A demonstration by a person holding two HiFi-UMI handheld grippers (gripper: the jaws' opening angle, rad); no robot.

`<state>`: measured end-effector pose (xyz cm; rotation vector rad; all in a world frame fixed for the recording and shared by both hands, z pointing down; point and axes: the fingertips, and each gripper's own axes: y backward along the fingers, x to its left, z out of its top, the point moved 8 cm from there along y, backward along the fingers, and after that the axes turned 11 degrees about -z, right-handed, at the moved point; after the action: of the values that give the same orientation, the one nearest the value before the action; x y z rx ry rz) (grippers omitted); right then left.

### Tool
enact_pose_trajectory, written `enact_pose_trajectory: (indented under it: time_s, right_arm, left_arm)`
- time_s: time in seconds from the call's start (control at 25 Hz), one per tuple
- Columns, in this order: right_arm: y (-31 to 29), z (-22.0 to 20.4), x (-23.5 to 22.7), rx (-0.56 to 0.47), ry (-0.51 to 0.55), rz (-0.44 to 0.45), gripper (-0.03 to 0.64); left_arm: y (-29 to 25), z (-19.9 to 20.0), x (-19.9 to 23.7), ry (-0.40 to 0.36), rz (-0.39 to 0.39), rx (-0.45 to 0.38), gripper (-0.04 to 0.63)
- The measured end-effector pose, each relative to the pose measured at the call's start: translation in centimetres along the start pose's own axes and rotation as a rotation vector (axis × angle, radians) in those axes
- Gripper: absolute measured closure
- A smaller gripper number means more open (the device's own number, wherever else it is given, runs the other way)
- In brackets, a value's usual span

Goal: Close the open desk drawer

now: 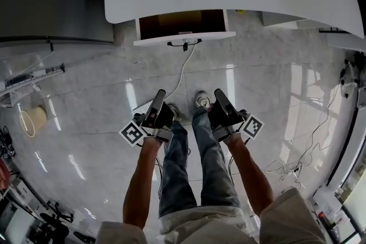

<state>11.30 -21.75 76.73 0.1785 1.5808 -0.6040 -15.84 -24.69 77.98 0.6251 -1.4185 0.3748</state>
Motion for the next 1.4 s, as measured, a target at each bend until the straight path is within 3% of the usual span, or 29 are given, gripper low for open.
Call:
enact_pose_trajectory:
  time_s: [0.04, 0.12, 0.32, 0.68, 1.28, 1.4]
  right_arm:
    - [-0.1, -0.2, -0.2, 0.018, 0.001, 0.006, 0.583]
    - [-0.5, -0.6, -0.5, 0.054, 0.009, 0.009, 0.410]
    - [-0.5, -0.6, -1.4, 0.069, 0.038, -0.046, 0.410]
    - [-4.2, 1.2, -2.3, 0.048, 0.038, -0.042, 0.451]
    - [-14.6, 5.6, -2.0, 0.086, 0.113, -0.062, 0.470]
    - [-15.5, 5.9, -1.7, 0.083, 0.126, -0.073, 0.512]
  left_arm:
    - [0.0, -0.1, 0.3, -0.002, 0.006, 0.005, 0.570]
    - [0.1, -0.2, 0.9, 0.016, 0.018, 0.006, 0.434]
    - [0.2, -0.4, 1.5, 0.040, 0.018, 0.008, 0.423]
    - [-3.3, 2.3, 3.5, 0.009, 0.013, -0.044, 0.423]
    - [-12.6, 5.2, 6.5, -0.037, 0.032, 0.017, 0.423]
    - [-13.1, 5.3, 6.6, -0.034, 0.033, 0.027, 0.430]
